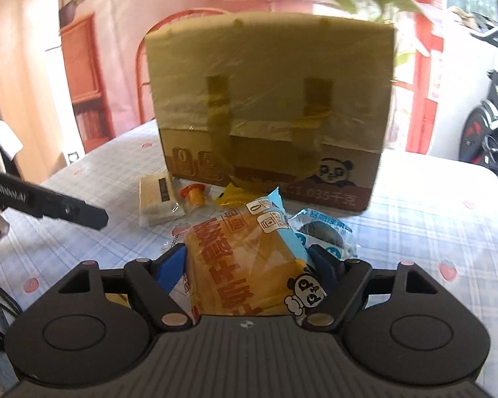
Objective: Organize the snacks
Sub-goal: 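Grasp the yellow bread loaf with the right tool while the left tool reaches a wrapped bread bar, then grasp the wrapped bread bar with the left tool while the right tool holds the loaf, then lift both held snacks over the box and open both tools to drop them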
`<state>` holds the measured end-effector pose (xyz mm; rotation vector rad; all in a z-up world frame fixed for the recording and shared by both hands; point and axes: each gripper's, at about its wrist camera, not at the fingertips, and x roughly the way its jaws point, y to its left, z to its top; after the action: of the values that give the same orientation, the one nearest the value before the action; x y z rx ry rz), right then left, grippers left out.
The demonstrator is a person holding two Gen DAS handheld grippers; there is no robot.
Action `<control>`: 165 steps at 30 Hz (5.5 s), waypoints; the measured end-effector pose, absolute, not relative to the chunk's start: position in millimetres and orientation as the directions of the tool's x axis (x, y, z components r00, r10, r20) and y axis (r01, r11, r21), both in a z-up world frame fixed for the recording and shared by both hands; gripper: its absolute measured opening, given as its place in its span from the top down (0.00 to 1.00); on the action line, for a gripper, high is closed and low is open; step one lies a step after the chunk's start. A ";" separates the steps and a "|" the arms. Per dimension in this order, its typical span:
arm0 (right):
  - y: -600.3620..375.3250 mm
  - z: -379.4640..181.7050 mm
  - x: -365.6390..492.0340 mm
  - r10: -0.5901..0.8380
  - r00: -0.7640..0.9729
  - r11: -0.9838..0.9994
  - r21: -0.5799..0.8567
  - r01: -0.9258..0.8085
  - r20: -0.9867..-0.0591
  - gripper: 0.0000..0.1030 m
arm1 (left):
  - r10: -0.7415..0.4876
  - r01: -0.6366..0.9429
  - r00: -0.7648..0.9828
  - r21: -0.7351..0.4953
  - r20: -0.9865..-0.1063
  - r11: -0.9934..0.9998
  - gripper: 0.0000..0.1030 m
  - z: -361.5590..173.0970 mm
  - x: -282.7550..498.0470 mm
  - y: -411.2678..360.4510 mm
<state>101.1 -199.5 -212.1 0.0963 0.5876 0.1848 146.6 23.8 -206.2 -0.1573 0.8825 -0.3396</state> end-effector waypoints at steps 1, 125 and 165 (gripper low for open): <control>-200.8 -212.0 98.2 0.192 0.817 0.980 0.147 -0.132 -0.544 0.22 | -0.368 0.244 0.576 -0.276 -0.730 0.930 0.26 -207.9 145.3 20.9; -198.7 -209.3 75.9 0.057 0.898 0.968 0.246 0.058 -0.436 0.22 | -0.409 0.381 0.709 -0.175 -0.574 0.908 0.53 -207.9 132.8 12.7; -283.3 -55.7 317.4 0.056 0.950 0.916 0.393 0.073 -0.307 0.22 | -0.329 0.249 0.745 -0.216 -0.580 0.944 0.53 -59.4 381.9 -15.9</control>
<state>317.4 -283.3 -55.7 0.4134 0.3196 -0.0085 381.9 -15.9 -59.4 -0.1275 0.6585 -0.3169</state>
